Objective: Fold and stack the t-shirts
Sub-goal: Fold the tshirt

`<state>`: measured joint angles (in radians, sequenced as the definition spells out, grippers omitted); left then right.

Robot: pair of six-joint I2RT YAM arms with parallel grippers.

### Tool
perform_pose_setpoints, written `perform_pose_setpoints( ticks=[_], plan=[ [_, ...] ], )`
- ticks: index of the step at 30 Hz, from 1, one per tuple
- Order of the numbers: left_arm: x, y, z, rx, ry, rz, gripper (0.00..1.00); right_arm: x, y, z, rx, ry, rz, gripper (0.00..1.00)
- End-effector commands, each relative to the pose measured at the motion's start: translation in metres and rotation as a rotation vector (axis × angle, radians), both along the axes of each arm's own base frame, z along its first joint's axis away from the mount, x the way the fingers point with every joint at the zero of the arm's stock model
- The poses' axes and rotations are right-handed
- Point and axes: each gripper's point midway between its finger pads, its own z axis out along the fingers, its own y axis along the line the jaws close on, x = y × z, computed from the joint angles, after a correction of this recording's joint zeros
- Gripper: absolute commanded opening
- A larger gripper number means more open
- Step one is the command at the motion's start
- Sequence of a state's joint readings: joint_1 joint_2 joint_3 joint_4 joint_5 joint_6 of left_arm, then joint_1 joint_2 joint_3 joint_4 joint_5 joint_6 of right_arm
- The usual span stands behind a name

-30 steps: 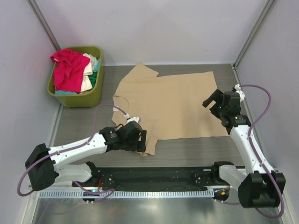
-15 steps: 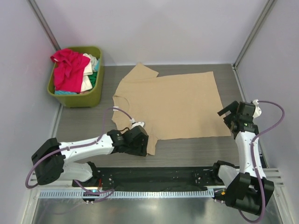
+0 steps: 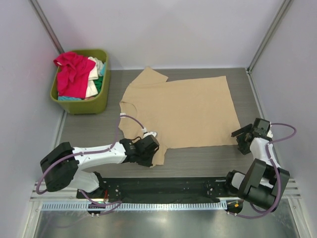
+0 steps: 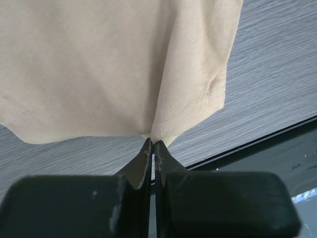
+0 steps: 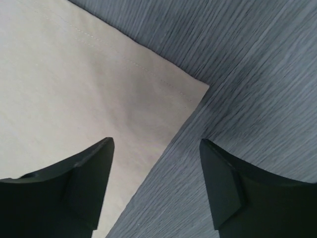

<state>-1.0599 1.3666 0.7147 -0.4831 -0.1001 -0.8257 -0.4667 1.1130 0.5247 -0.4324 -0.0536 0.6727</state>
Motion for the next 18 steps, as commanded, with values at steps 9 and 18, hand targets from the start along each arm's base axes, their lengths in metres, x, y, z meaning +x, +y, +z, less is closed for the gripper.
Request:
perform_pose_setpoints(
  ticks=[9, 18],
  plan=[
    [0.021, 0.012, 0.033, 0.026, -0.137, 0.033, 0.00, 0.008, -0.002, -0.022, -0.002, -0.028, 0.020, 0.48],
    [0.029, 0.022, 0.044, 0.048, -0.165, 0.052, 0.00, 0.015, 0.011, -0.044, 0.075, -0.045, 0.047, 0.29]
  ],
)
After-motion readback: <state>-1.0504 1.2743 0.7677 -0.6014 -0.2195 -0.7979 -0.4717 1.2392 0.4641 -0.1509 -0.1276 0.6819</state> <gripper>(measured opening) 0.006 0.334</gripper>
